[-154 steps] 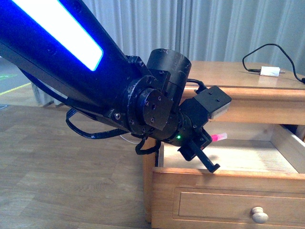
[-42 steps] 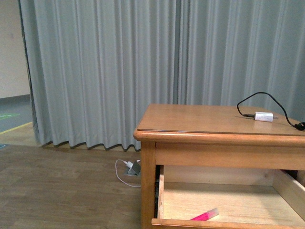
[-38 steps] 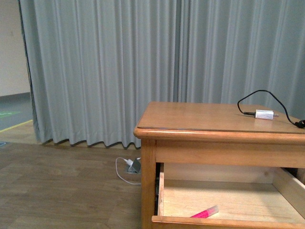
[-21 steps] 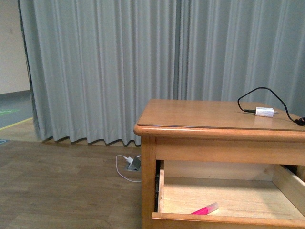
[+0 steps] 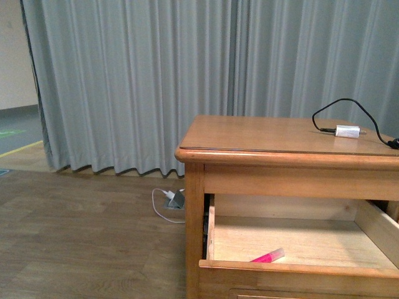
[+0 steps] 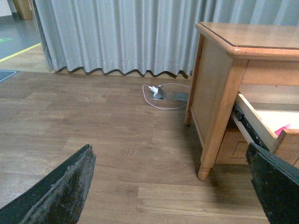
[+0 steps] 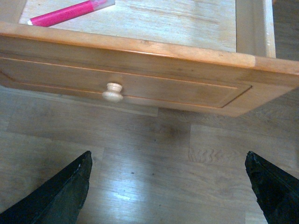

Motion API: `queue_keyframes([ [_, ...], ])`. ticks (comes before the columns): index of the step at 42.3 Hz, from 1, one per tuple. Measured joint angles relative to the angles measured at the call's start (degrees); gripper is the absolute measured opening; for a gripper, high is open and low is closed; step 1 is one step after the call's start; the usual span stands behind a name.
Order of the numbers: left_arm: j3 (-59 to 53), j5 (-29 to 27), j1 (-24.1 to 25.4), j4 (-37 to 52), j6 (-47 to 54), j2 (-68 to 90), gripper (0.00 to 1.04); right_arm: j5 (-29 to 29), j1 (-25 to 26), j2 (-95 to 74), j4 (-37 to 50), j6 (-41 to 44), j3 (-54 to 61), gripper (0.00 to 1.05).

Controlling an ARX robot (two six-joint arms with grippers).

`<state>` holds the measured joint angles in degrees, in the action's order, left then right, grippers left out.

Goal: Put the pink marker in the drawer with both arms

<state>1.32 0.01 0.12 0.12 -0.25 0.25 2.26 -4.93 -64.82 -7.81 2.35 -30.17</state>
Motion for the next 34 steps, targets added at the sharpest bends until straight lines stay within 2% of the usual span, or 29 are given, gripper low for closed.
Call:
queue_keyframes([
  [18,0.00,0.00,0.00,0.00,0.00,0.00,0.99,-3.13,3.37,-26.10,33.09,1.40,-0.44,0.96],
  [25,0.00,0.00,0.00,0.00,0.00,0.00,0.99,-1.77,3.30,-33.79,38.82,0.87,-4.00,0.96],
  [34,0.00,0.00,0.00,0.00,0.00,0.00,0.99,0.00,1.77,-43.71,42.60,-0.39,-14.36,0.96],
])
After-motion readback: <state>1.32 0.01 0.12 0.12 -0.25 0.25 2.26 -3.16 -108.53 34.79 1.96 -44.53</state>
